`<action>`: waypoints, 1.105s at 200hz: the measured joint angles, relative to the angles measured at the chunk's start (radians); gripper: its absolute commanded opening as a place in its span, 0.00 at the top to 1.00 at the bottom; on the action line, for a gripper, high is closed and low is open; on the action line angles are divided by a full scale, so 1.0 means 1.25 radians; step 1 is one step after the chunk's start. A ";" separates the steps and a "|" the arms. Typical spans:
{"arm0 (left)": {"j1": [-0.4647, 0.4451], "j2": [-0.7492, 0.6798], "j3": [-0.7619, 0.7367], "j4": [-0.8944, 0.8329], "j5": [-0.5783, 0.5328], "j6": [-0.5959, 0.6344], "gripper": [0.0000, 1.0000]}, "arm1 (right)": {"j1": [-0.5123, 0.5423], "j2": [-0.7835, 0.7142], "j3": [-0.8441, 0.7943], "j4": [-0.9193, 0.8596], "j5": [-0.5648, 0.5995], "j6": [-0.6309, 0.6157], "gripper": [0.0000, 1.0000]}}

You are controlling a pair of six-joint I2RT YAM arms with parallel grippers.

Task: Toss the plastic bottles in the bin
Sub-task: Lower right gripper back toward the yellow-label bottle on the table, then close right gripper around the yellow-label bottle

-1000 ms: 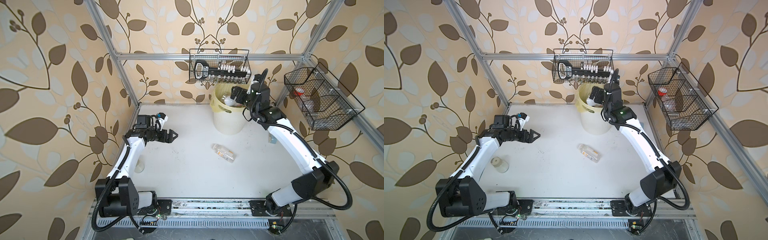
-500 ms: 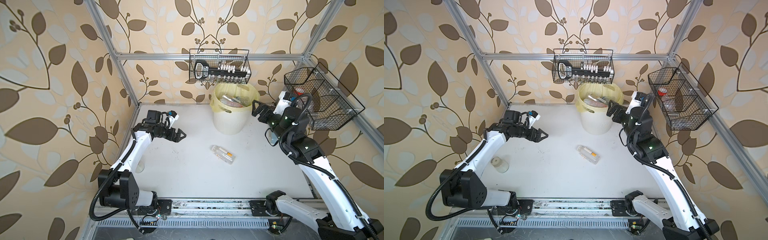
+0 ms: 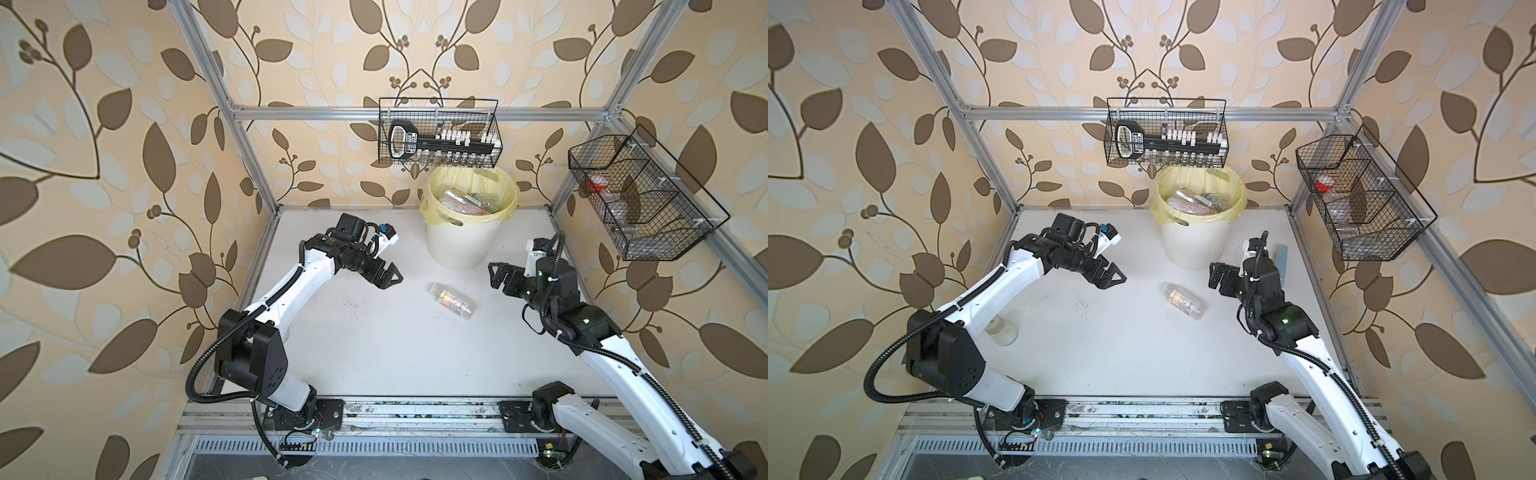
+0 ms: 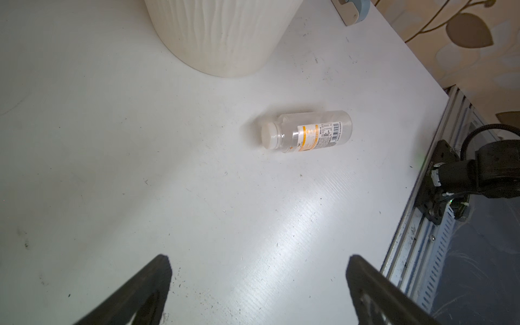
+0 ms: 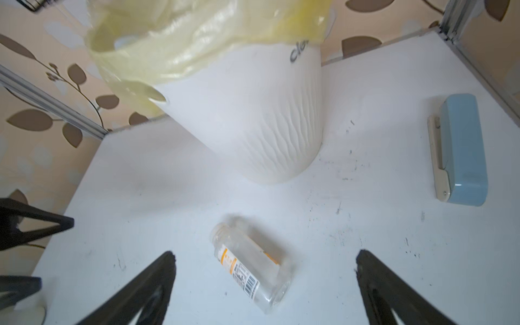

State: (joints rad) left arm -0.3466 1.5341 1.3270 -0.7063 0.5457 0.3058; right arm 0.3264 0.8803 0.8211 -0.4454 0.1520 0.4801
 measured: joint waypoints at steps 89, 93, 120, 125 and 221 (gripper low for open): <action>-0.001 0.005 -0.005 -0.006 -0.031 -0.003 0.01 | 0.096 0.154 -0.053 0.034 0.020 -0.081 0.00; -0.001 0.002 -0.010 -0.006 -0.036 0.000 0.01 | 0.096 0.161 -0.056 0.041 0.021 -0.084 0.00; -0.001 -0.021 -0.056 -0.007 -0.070 0.006 0.01 | 0.098 0.201 -0.089 0.070 0.025 -0.096 0.00; -0.001 -0.026 -0.063 -0.007 -0.076 0.006 0.01 | 0.098 0.208 -0.094 0.073 0.025 -0.099 0.00; 0.012 -0.127 -0.141 -0.003 -0.132 0.008 0.01 | 0.114 0.355 -0.103 0.168 0.000 -0.159 0.00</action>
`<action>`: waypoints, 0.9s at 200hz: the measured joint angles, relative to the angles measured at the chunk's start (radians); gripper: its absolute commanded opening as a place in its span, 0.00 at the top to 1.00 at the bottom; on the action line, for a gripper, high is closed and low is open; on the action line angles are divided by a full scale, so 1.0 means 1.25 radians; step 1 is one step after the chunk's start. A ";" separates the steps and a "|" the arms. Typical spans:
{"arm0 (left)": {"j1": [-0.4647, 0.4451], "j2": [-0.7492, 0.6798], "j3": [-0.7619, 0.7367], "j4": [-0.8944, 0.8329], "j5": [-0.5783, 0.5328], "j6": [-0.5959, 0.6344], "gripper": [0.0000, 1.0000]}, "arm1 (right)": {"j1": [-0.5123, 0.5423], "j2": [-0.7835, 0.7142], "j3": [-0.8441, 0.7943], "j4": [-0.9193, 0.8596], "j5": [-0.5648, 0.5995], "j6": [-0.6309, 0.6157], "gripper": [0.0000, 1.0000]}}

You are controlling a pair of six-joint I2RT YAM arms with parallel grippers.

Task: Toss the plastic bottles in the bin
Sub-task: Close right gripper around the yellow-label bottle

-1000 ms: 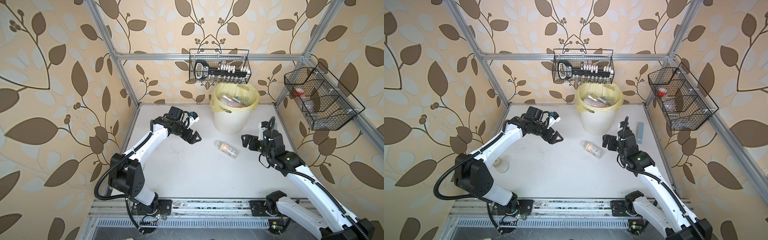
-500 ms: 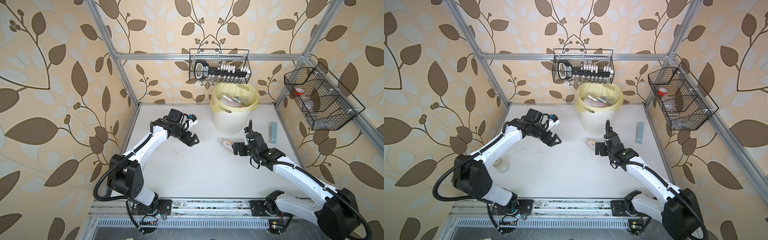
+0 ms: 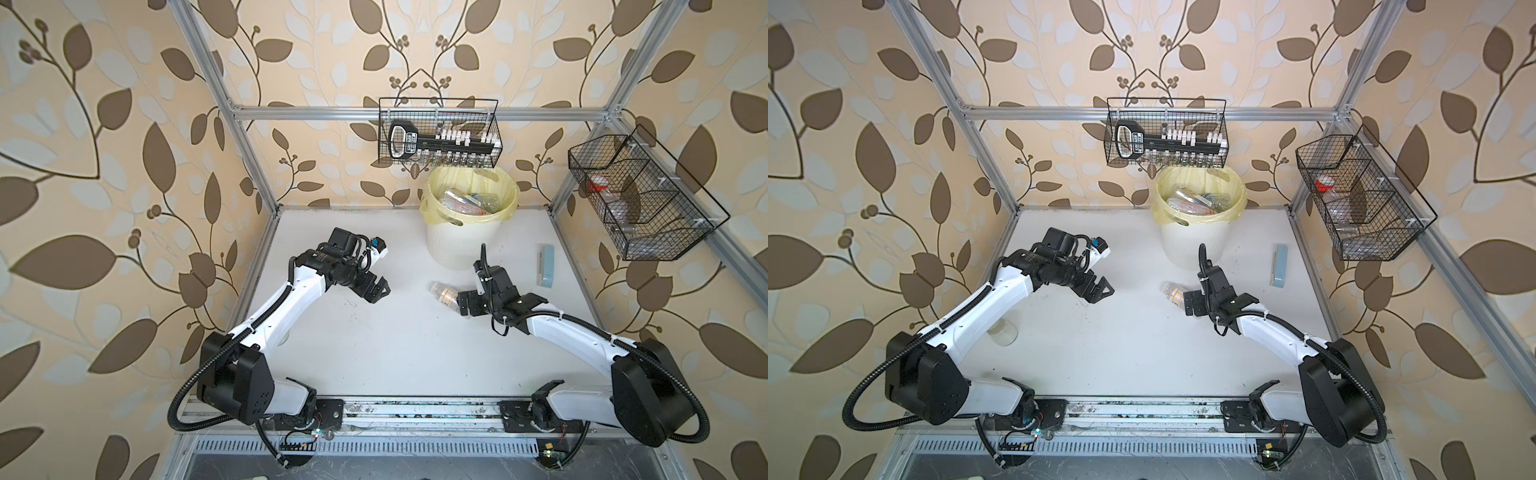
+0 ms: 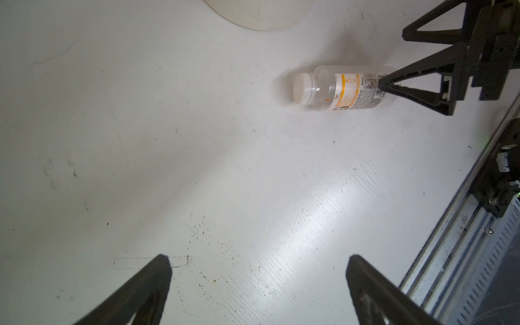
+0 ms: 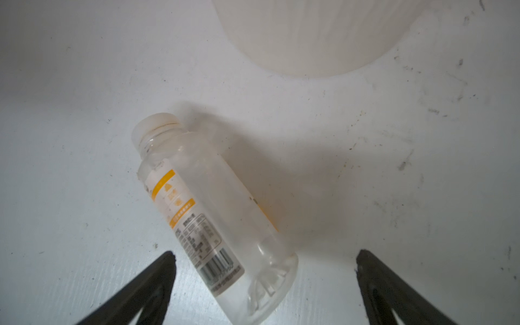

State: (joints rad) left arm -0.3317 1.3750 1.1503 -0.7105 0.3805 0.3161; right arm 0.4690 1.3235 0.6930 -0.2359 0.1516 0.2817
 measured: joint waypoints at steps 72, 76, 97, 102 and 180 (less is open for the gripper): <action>0.136 -0.001 -0.026 -0.002 0.036 -0.008 0.01 | 0.074 0.095 0.022 0.038 0.015 -0.045 0.02; 0.143 -0.001 -0.026 -0.002 0.041 -0.009 0.01 | 0.074 0.100 0.022 0.041 0.015 -0.047 0.02; 0.176 -0.003 -0.030 0.000 0.059 -0.014 0.01 | 0.069 0.128 0.023 0.050 0.009 -0.050 0.06; 0.185 -0.004 -0.033 0.000 0.067 -0.017 0.01 | 0.068 0.133 0.024 0.052 0.007 -0.050 0.07; 0.230 -0.017 -0.048 -0.001 0.134 -0.027 0.01 | 0.091 0.179 0.039 0.081 -0.005 -0.036 0.30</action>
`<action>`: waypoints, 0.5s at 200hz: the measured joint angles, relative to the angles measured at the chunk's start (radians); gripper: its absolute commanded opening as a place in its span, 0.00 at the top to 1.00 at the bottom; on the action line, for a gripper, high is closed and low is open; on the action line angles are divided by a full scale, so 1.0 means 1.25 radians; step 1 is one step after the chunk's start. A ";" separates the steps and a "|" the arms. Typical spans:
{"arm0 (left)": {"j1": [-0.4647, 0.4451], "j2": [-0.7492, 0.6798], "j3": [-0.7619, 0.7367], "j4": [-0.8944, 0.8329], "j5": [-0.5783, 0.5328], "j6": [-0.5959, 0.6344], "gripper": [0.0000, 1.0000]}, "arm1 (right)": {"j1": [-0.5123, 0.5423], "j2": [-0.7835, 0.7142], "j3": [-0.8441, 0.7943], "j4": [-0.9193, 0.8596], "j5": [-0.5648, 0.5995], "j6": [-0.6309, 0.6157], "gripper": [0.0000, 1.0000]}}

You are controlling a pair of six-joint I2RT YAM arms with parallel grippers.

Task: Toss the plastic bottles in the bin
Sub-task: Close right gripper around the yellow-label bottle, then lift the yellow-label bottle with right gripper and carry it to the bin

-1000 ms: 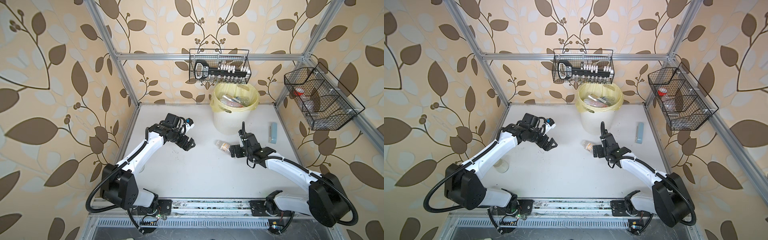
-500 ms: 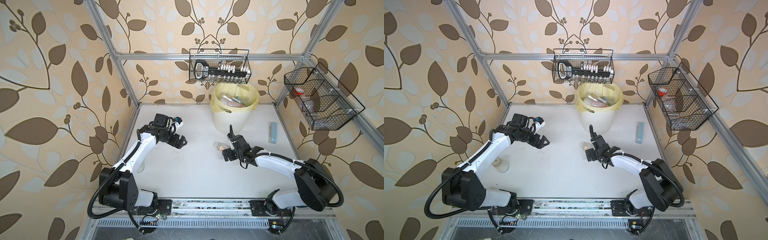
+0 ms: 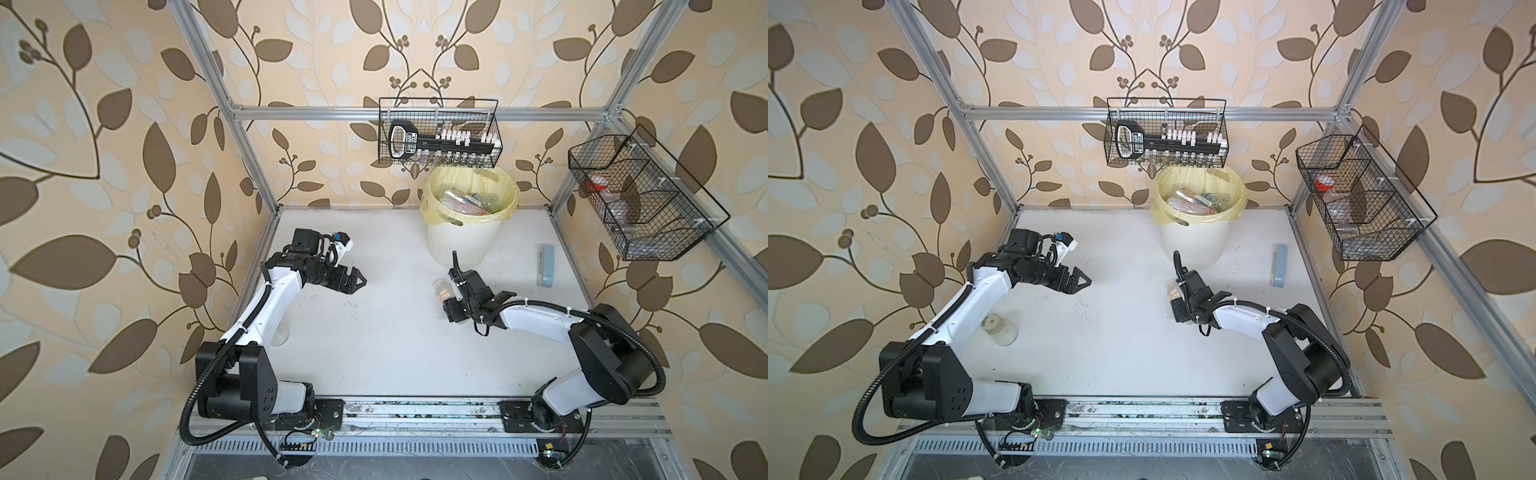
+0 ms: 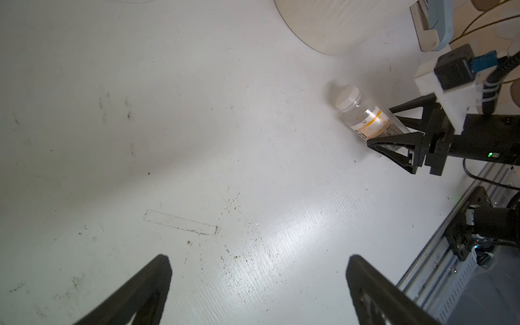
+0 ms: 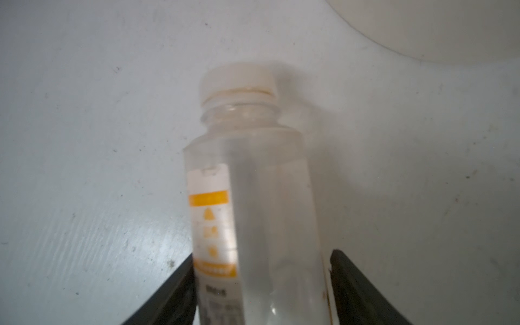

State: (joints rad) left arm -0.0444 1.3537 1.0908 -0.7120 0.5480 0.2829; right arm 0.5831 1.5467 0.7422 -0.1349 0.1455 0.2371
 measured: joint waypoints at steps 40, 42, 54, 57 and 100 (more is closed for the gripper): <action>0.017 -0.005 -0.018 0.000 0.030 -0.001 0.01 | 0.021 0.000 0.000 0.005 0.000 0.027 0.46; 0.019 -0.005 -0.019 0.000 0.031 -0.001 0.01 | 0.021 0.000 0.000 0.004 0.001 0.028 0.46; 0.037 -0.005 -0.020 -0.002 0.045 -0.002 0.01 | 0.026 -0.001 0.000 0.004 0.003 0.040 0.47; 0.040 -0.005 -0.020 -0.002 0.047 -0.002 0.01 | 0.027 -0.001 0.000 0.004 0.003 0.041 0.47; 0.105 -0.002 -0.020 -0.002 0.093 -0.002 0.01 | 0.047 -0.072 -0.001 -0.002 0.009 0.104 0.47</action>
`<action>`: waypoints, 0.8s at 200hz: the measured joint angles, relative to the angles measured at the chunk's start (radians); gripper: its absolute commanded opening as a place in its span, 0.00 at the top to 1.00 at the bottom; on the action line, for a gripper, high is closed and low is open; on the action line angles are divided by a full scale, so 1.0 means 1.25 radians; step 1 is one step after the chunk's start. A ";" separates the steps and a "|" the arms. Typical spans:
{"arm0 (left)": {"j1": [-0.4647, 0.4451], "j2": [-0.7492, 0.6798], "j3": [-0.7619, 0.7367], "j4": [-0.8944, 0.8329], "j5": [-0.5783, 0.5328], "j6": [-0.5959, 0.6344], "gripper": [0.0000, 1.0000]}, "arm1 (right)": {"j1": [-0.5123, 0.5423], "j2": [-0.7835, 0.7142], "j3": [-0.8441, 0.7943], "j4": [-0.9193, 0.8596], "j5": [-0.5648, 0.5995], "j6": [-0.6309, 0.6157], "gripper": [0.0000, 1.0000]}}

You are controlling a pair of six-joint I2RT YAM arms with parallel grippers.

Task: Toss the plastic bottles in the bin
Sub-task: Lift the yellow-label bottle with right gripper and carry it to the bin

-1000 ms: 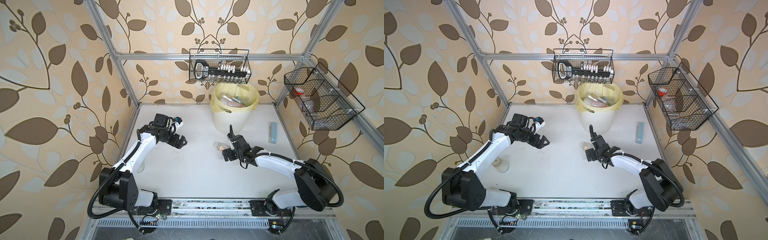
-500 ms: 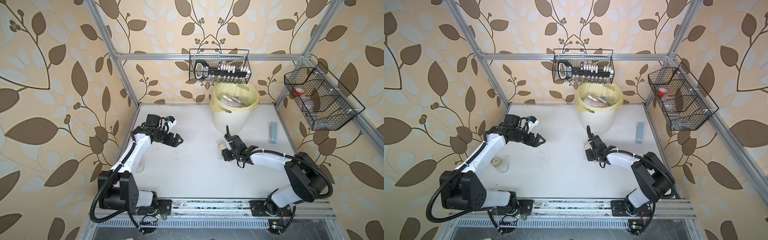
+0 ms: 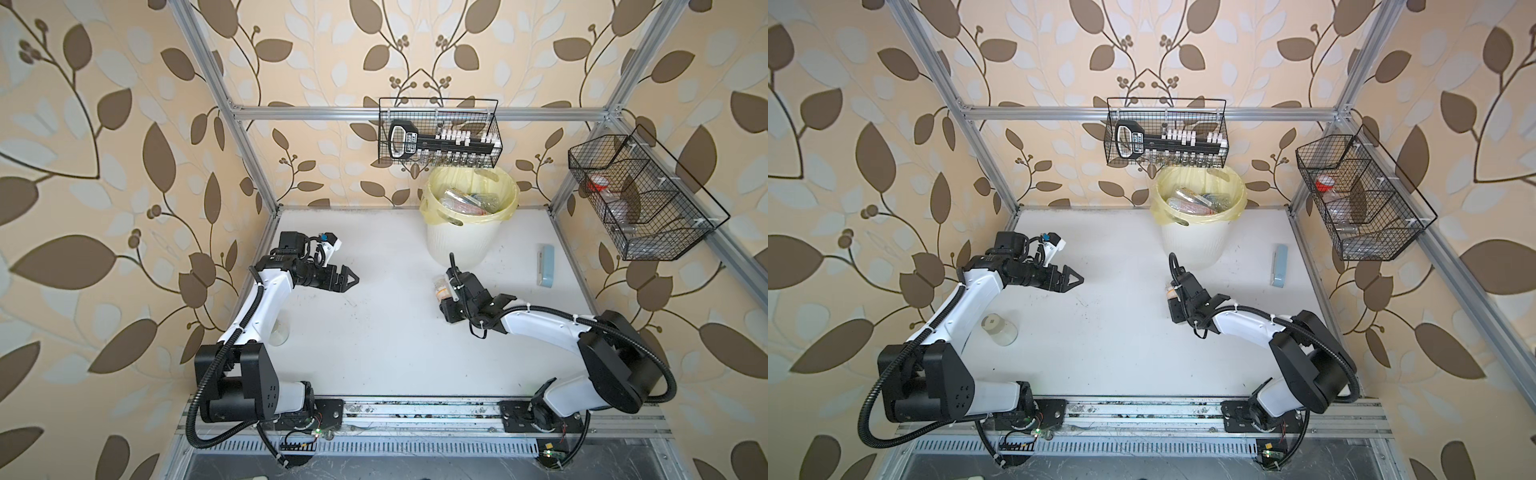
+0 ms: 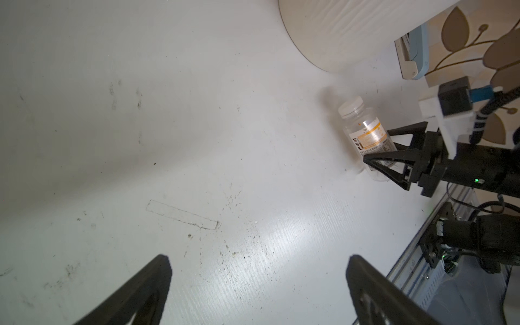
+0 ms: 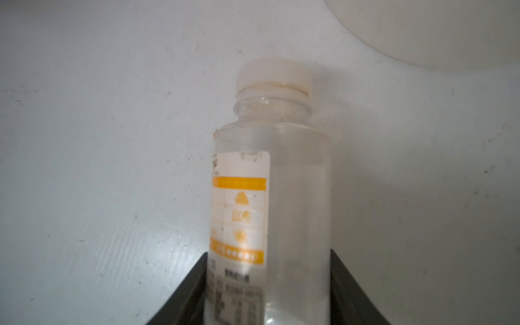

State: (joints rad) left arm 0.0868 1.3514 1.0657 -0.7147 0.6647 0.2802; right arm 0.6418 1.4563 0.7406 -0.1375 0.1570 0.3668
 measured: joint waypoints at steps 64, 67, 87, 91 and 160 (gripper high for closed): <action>0.021 0.015 0.001 -0.019 0.042 -0.015 0.01 | 0.010 -0.267 -0.049 -0.002 0.044 0.122 0.52; 0.021 0.015 0.001 -0.019 0.044 -0.015 0.01 | 0.009 -0.276 -0.050 -0.002 0.046 0.126 0.52; 0.026 0.015 0.001 -0.019 0.050 -0.017 0.01 | 0.002 -0.352 -0.050 -0.009 0.067 0.162 0.53; 0.026 0.015 0.001 -0.019 0.051 -0.017 0.01 | -0.001 -0.367 -0.050 -0.011 0.072 0.169 0.53; 0.039 0.015 0.001 -0.019 0.054 -0.018 0.01 | -0.006 -0.453 0.046 -0.086 0.150 0.180 0.56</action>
State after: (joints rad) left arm 0.1356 1.3701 1.0664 -0.7387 0.7326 0.2581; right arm 0.6342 0.8894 0.7982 -0.2451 0.3447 0.5919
